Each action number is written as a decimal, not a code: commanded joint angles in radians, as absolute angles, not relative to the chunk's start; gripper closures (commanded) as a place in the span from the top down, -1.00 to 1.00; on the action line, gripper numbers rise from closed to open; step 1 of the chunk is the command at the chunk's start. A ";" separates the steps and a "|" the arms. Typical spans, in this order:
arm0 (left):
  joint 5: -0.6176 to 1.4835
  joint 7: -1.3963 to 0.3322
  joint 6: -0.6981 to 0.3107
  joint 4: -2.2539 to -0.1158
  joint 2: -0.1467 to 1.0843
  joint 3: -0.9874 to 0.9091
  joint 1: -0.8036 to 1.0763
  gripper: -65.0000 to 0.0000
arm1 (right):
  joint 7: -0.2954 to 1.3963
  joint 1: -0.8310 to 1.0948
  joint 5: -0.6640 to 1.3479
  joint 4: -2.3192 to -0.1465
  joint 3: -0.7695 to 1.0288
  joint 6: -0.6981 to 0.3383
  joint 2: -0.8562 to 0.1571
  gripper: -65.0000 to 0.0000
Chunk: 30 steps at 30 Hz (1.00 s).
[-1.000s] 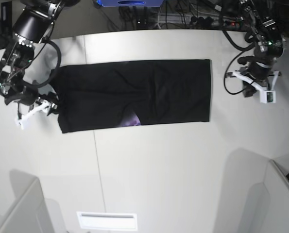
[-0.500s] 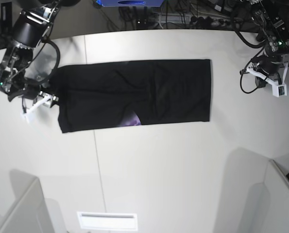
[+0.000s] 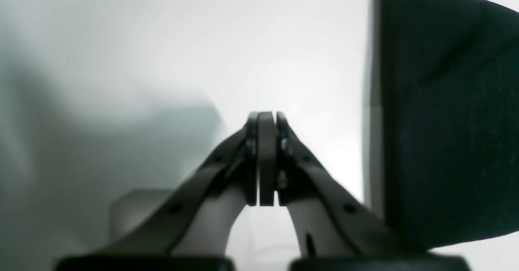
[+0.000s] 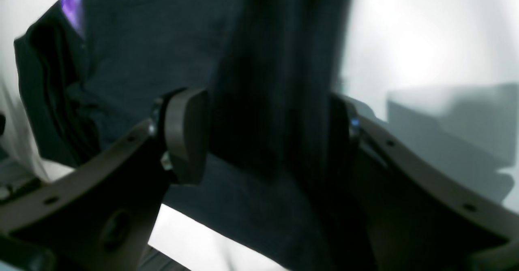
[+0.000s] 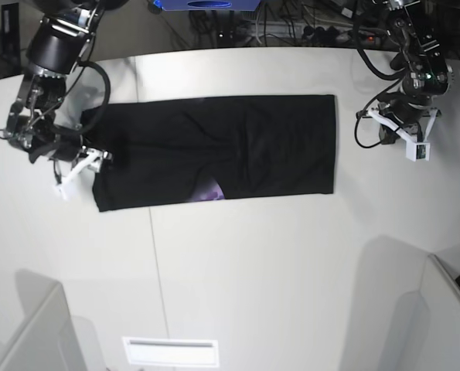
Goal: Fold the T-shirt properly
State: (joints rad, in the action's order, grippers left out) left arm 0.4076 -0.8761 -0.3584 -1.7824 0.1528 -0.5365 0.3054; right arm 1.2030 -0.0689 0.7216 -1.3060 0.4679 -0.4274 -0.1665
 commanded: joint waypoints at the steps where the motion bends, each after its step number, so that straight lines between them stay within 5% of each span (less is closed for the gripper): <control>1: 0.417 -0.854 -0.357 -1.790 0.163 -0.535 0.292 -1.00 | 1.230 -0.067 0.699 -1.308 0.466 -0.426 -0.173 0.19; 8: 0.417 -0.843 -0.357 -1.656 0.163 -0.530 0.262 -1.00 | 1.213 -0.061 0.696 -1.308 0.469 -0.426 -0.160 0.14; 15: 0.417 -0.711 -0.355 -1.558 0.166 -0.375 0.272 -1.00 | 1.158 -0.064 0.691 -1.307 0.463 -0.423 -0.160 -1.00; 30: 0.423 -0.710 -0.213 -1.561 0.136 -0.117 0.199 -1.00 | 1.158 -0.074 0.527 -1.595 0.317 -0.418 -0.159 -1.00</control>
State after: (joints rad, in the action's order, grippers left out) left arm 0.4400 -0.6731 -0.2222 -1.5597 0.1398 -0.1204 0.1970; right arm 1.1721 -0.0570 0.5144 -1.5764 0.3119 -0.4122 -0.1448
